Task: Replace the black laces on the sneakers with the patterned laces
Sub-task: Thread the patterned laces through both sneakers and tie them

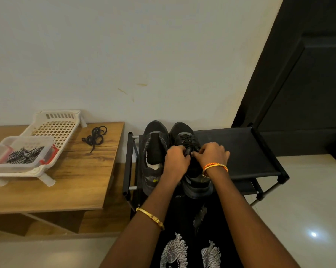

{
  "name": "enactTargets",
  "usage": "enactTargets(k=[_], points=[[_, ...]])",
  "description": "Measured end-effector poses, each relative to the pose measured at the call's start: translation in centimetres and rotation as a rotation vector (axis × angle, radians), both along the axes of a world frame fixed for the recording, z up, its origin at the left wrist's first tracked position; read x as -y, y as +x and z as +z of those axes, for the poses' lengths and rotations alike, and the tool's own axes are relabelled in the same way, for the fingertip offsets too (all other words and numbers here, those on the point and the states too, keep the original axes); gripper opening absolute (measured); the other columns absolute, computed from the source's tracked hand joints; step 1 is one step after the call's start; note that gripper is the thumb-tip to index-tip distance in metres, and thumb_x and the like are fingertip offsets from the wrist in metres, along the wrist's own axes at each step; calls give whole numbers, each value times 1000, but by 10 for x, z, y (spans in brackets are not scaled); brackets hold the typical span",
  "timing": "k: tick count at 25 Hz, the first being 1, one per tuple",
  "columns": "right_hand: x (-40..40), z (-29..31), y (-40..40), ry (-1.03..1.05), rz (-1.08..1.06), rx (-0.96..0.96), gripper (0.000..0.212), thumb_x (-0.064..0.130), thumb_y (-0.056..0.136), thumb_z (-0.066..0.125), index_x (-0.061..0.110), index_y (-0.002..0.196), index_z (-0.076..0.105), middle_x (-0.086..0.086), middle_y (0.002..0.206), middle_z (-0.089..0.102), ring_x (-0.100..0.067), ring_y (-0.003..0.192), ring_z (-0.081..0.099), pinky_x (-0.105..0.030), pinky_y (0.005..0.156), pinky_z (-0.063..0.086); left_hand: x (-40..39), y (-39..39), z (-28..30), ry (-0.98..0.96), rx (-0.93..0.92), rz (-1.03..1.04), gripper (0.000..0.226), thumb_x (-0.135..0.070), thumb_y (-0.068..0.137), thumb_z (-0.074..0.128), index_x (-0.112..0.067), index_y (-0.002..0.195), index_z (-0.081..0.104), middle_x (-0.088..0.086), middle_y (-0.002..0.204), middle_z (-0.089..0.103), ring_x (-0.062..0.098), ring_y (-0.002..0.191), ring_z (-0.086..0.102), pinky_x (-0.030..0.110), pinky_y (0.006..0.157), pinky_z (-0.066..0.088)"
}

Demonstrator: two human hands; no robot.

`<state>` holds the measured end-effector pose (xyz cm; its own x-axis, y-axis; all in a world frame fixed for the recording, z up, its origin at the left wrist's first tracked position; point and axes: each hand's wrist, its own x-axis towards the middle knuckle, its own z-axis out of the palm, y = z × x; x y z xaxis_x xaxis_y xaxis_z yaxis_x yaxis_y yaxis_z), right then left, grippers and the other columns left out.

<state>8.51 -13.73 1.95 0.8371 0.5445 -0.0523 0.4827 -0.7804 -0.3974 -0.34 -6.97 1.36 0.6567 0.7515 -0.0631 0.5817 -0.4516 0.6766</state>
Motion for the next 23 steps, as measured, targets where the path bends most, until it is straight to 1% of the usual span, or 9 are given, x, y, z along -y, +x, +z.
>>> enactTargets(k=[2,3,5,7,10,15,18,20,23], points=[[-1,0,1,82,16,-33,18,34,83,66,17,84,72,-3,97,68,-26,103,56,-38,92,38,5,5,-10,-7,-10,14,36,-22,93,59,-10,126,58,10,121,55,26,110,57,30,88,47],[0,-1,1,143,12,-90,15,30,82,66,17,75,69,-2,86,67,-25,96,59,-37,90,40,8,6,-13,1,4,32,40,-22,94,58,-11,132,54,10,125,52,26,113,55,31,92,46],[2,3,2,279,-31,-278,24,24,78,68,16,58,59,1,65,60,-21,76,60,-35,79,49,12,7,-16,47,17,60,44,-21,96,55,-15,138,49,9,128,50,25,114,53,33,93,46],[2,12,7,373,-86,-483,29,20,79,69,11,54,57,-2,59,57,-18,63,56,-30,65,50,13,7,-17,95,-9,64,42,-22,97,52,-17,139,48,9,124,51,26,110,54,35,89,48],[1,24,16,418,-125,-671,26,14,79,67,6,56,56,-8,59,51,-18,55,46,-26,54,42,17,9,-15,159,-91,55,38,-21,100,47,-17,137,49,10,120,51,26,107,53,35,83,48],[2,38,16,335,-146,-752,18,13,81,64,6,65,57,-5,63,51,-15,55,44,-25,47,34,18,16,-10,218,-206,27,34,-16,102,39,-12,135,49,13,124,49,30,109,52,36,82,47],[0,43,18,238,-115,-776,14,17,84,59,4,78,60,-5,65,48,-14,55,42,-24,46,32,20,16,-7,225,-224,20,34,-13,102,38,-11,135,49,14,127,48,31,111,51,37,84,47],[0,41,19,161,-57,-748,14,18,86,56,4,84,60,-6,65,49,-16,55,43,-25,47,33,20,17,-6,215,-225,17,35,-12,102,38,-11,135,49,14,127,47,31,112,50,38,85,47],[5,29,17,18,91,-664,20,18,92,51,6,78,59,-8,70,55,-18,62,50,-27,55,39,19,15,-10,189,-220,30,35,-16,101,41,-15,135,49,13,125,48,30,111,51,37,84,48]])
